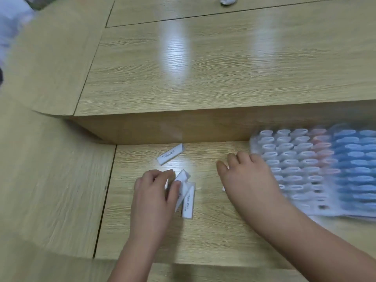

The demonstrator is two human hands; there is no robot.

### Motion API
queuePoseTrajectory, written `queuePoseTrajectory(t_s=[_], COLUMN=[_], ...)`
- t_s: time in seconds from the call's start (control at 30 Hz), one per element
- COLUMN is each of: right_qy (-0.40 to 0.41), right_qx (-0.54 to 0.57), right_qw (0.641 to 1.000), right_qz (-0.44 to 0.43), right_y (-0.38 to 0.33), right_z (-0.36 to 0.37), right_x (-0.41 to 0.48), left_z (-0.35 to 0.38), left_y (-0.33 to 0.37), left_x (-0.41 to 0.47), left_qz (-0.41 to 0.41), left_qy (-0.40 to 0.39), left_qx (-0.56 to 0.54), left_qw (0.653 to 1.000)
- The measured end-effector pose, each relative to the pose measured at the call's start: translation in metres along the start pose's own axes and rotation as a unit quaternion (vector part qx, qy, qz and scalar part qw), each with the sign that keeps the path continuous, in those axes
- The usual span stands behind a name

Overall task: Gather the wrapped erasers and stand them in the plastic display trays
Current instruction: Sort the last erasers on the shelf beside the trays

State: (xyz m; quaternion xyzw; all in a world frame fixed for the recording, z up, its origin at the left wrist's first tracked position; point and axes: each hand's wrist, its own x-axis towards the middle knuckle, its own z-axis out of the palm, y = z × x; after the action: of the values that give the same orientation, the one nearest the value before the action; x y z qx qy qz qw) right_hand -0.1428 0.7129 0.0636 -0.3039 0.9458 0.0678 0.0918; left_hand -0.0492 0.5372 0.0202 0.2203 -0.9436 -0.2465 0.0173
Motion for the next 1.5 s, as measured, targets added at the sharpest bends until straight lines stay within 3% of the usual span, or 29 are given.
queuePoseTrajectory(t_s=[0.1, 0.3, 0.4, 0.5, 0.63, 0.93, 1.13, 1.33, 1.5], right_qy=[-0.068, -0.051, -0.006, 0.084, 0.179, 0.255, 0.241, 0.228, 0.266], right_qx=[-0.019, 0.006, 0.035, 0.176, 0.382, 0.358, 0.264, 0.270, 0.218], right_qw=[0.997, 0.998, 0.998, 0.978, 0.907, 0.895, 0.933, 0.935, 0.938], right_qz=[-0.023, -0.021, -0.044, -0.068, -0.015, 0.082, 0.048, 0.004, -0.050], right_y=[-0.001, 0.003, 0.010, 0.043, 0.109, 0.186, 0.194, 0.190, 0.193], right_z=[-0.015, -0.019, -0.021, -0.027, -0.041, -0.017, 0.005, 0.030, 0.036], right_x=[0.008, 0.010, 0.009, -0.008, -0.054, -0.128, -0.129, -0.117, -0.113], left_z=[0.001, 0.002, -0.006, -0.017, -0.037, 0.000, 0.040, 0.066, 0.068], left_y=[0.001, 0.007, 0.017, 0.031, 0.080, 0.175, 0.184, 0.178, 0.177], left_x=[0.008, 0.027, 0.029, 0.026, 0.008, -0.041, -0.062, -0.060, -0.057], left_qz=[0.014, 0.035, 0.013, -0.025, 0.063, 0.240, 0.272, 0.279, 0.307], left_qy=[0.007, -0.024, -0.028, 0.009, 0.034, 0.028, 0.049, 0.068, 0.059], left_qx=[-0.018, -0.019, -0.076, -0.158, -0.271, -0.353, -0.277, -0.219, -0.191], left_qw=[1.000, 0.999, 0.997, 0.987, 0.960, 0.904, 0.920, 0.932, 0.930])
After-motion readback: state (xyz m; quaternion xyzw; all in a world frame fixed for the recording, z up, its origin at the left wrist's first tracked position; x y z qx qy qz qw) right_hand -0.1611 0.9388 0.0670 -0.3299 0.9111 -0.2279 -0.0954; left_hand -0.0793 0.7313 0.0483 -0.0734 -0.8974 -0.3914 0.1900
